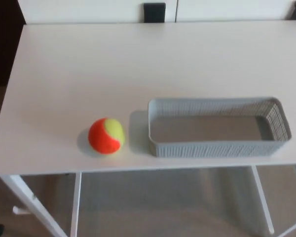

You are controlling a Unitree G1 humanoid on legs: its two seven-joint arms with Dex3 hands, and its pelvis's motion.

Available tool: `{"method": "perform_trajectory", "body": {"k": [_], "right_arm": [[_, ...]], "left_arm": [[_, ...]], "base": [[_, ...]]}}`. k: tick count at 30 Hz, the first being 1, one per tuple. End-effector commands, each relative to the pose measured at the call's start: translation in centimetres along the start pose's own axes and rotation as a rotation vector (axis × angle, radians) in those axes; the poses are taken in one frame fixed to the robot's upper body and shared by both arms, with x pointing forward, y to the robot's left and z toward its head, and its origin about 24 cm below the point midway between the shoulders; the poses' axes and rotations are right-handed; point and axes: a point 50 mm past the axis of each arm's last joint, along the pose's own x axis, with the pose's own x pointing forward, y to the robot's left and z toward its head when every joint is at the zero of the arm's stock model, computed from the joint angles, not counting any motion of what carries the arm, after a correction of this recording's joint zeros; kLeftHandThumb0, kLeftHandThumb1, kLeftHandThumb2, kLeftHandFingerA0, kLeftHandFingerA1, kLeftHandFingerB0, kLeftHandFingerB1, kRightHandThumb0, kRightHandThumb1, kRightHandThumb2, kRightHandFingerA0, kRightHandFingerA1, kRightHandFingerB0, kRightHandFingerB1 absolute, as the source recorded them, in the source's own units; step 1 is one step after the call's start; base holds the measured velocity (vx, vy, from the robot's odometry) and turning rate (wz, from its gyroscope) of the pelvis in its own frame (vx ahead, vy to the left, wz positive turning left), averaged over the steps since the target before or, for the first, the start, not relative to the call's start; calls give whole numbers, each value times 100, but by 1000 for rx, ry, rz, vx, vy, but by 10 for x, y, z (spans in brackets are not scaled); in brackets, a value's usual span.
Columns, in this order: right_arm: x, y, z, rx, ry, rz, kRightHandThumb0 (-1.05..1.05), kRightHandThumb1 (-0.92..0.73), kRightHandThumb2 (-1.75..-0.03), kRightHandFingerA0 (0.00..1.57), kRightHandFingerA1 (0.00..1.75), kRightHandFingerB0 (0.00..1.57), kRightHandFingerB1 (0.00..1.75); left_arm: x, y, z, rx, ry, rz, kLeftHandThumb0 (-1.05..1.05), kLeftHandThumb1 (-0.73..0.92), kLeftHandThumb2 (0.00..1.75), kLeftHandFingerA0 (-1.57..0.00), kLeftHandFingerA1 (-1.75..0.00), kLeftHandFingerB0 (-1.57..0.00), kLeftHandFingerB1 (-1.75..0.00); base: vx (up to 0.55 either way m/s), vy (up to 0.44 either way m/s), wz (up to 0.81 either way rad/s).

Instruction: The robot walk towards a table in front and uses its left hand to pickup a tennis ball on the left side and put it in a container on the right hand side

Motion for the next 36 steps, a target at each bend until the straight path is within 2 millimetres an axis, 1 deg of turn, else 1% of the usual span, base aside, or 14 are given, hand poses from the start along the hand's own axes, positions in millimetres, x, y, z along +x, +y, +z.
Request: {"method": "perform_trajectory", "body": {"k": [1, 5, 6, 8, 11, 12, 13, 19, 23, 29, 30, 31, 33, 36], "right_arm": [[-3, 4, -3, 30, 6, -18, -67, -86, -77, 13, 62, 6, 14], [0, 8, -2, 50, 4, -16, -66, -86, -77, 13, 62, 5, 14], [0, 7, -2, 54, 10, -20, -73, -64, -100, 10, 59, 0, 31], [1, 6, -2, 53, 10, -25, -75, -65, -100, 10, 59, 0, 30], [1, 4, -1, 37, 2, -39, -77, -66, -99, 10, 61, 0, 26], [1, 3, -1, 42, 4, -46, -67, -85, -79, 13, 63, 4, 11], [1, 3, -1, 46, 6, -52, -67, -84, -77, 16, 64, 5, 14], [1, 3, 0, 59, -5, -63, -66, -85, -77, 16, 64, 6, 13], [2, 3, 2, 56, -17, -61, -64, -86, -78, 12, 58, 6, 9], [3, 6, 3, 58, -17, -53, -68, -85, -76, 14, 61, 6, 12], [5, 6, 4, 75, -20, -52, -69, -84, -76, 15, 61, 6, 13], [6, 5, 5, 80, -24, -59, -64, -84, -74, 13, 57, 1, 15], [6, 4, 6, 81, -30, -65, -65, -85, -72, 14, 56, 5, 12], [6, 3, 8, 108, -47, -76, -64, -85, -72, 15, 57, 6, 13]], "left_arm": [[-5, 2, 3, 70, -30, -10, -10, 41, 87, -26, -54, -16, -48], [-6, 3, 4, 52, -40, -23, -10, 43, 87, -23, -53, -14, -48], [-8, 4, 4, 53, -42, -22, -10, 42, 87, -24, -53, -15, -48], [-10, 5, 4, 55, -40, -20, -10, 42, 87, -25, -53, -15, -48], [-16, 6, 4, 46, -28, -24, -9, 43, 87, -24, -53, -15, -48], [-18, 6, 4, 39, -35, -28, -8, 43, 87, -25, -54, -16, -48], [-21, 5, 4, 33, -34, -30, -8, 43, 88, -27, -55, -16, -48], [-32, 6, 5, 14, -5, -50, -10, 43, 87, -24, -54, -14, -47], [-47, 8, 4, 23, 2, -87, -14, 42, 87, -22, -53, -12, -46], [-68, 12, 4, 75, 15, -88, -15, 40, 86, -24, -54, -11, -46], [-73, 13, 7, 102, 16, -74, -25, 56, 60, -31, -42, -19, -32], [-82, 18, 12, 100, 9, -24, -29, 54, 60, -27, -45, -15, -32], [-88, 22, 17, 60, 2, 28, -26, 55, 59, -22, -43, -11, -30], [-100, 44, 32, -27, -40, 163, -27, 53, 63, -9, -40, -10, -25]], "base": [[241, -172, 15], [296, -144, 17], [295, -114, -2], [43, -45, 0], [49, -12, -8], [34, 51, -12], [5, 59, -14], [21, 171, -17], [-8, 59, 8], [-26, -83, 8], [-16, -120, 2], [-4, -108, 6], [-2, -42, -2], [0, 0, 0]]}}
